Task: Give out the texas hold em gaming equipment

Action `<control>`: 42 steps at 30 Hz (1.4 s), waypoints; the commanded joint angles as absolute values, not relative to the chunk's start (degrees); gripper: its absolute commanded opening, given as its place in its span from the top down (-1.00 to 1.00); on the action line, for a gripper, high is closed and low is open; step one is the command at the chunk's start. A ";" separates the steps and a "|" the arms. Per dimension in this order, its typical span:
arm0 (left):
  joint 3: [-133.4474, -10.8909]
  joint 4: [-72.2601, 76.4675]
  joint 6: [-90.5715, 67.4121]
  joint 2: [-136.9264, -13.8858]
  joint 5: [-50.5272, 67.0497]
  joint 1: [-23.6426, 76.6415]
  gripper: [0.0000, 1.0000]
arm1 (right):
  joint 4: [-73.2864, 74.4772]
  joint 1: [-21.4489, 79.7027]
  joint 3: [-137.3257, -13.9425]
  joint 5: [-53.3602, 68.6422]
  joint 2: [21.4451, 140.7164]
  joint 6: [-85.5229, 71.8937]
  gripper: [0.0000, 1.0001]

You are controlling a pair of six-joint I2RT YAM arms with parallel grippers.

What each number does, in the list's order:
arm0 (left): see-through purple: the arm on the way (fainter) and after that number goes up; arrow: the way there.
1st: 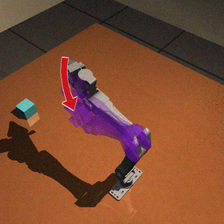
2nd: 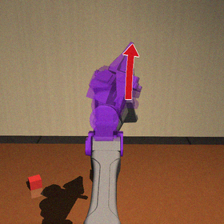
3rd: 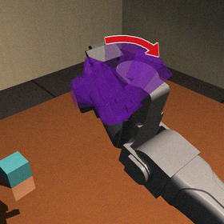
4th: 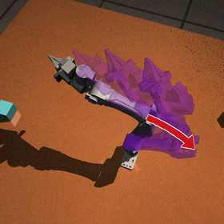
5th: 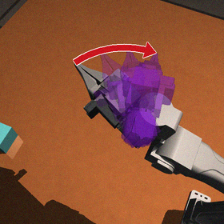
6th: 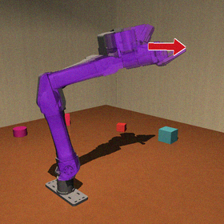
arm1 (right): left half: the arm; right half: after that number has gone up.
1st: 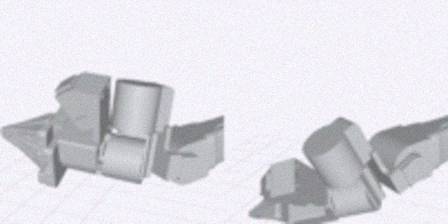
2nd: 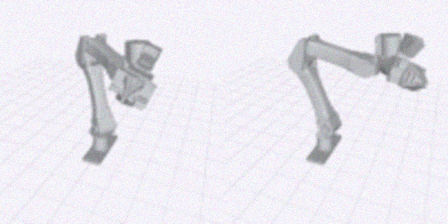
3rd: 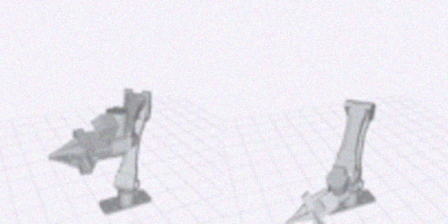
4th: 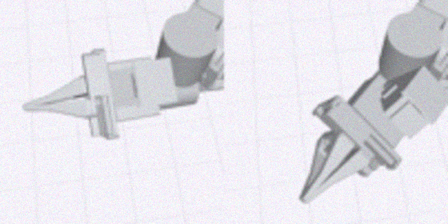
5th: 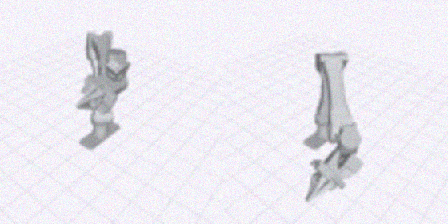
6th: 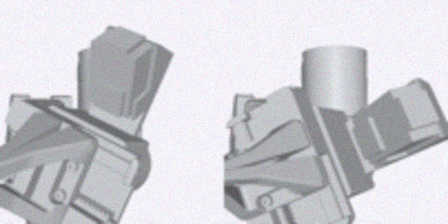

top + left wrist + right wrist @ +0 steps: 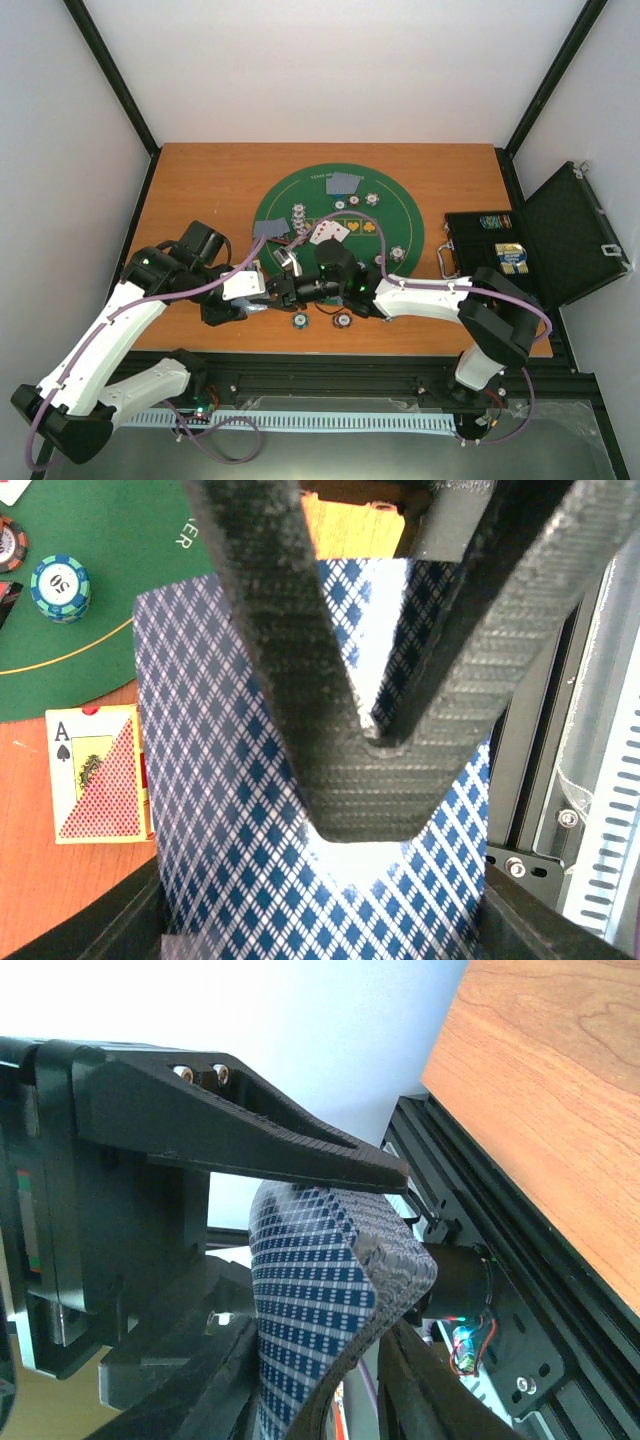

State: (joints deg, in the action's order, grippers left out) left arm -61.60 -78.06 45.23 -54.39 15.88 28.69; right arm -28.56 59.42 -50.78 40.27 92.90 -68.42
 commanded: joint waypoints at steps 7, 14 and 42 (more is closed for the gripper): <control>-63.63 -78.94 45.15 -53.68 16.26 28.83 -0.06 | -20.90 57.65 -48.78 37.33 90.18 -66.31 0.60; -63.07 -78.33 44.82 -53.81 15.81 28.87 -0.06 | -20.11 56.28 -47.66 36.98 86.84 -66.37 0.93; -62.31 -78.45 45.03 -53.90 14.98 28.82 -0.06 | -20.80 56.25 -48.35 37.88 85.59 -67.57 0.29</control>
